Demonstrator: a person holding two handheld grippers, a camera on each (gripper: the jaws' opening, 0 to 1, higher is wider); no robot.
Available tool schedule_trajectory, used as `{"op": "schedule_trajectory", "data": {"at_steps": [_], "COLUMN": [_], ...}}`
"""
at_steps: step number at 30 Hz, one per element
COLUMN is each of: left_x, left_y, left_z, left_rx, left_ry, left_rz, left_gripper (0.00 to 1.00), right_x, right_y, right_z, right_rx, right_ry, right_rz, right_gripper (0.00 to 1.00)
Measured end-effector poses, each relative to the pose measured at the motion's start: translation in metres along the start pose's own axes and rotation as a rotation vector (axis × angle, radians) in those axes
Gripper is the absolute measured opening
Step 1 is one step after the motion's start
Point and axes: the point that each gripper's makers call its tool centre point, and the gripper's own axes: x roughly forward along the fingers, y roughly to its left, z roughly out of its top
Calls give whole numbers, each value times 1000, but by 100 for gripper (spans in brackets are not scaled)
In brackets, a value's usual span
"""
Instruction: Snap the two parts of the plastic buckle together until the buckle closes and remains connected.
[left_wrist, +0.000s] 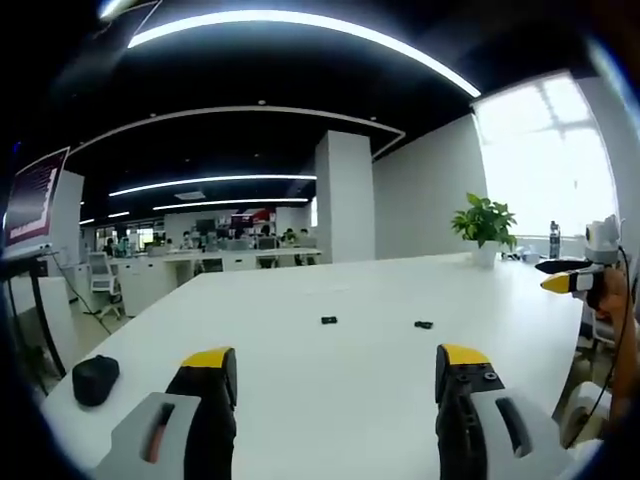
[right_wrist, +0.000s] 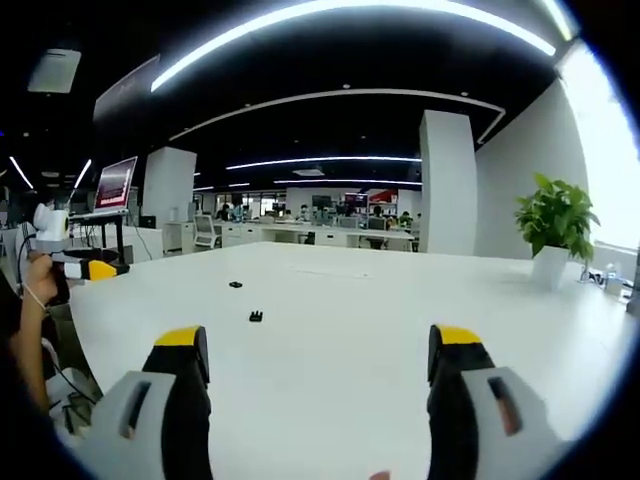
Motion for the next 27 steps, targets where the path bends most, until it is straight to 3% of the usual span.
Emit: {"op": "schedule_trajectory", "data": {"at_steps": [9,16,27], "left_x": [4,-3,-2], "left_y": [0,8,4], "left_z": [-2,-3,-4], "left_rx": [-6,-9,-12], "left_ry": [0,-2,3], "left_rz": [-31,-7,-12], "left_gripper": [82,82,82], "right_x": [-2,3,6], "right_y": [8,10,8], "right_z": [-1,-3,-4], "right_rx": [4,9,31], "right_ry": [-7,7,-7], "right_rz": [-2,5,10], "right_gripper": [92,92,92]}}
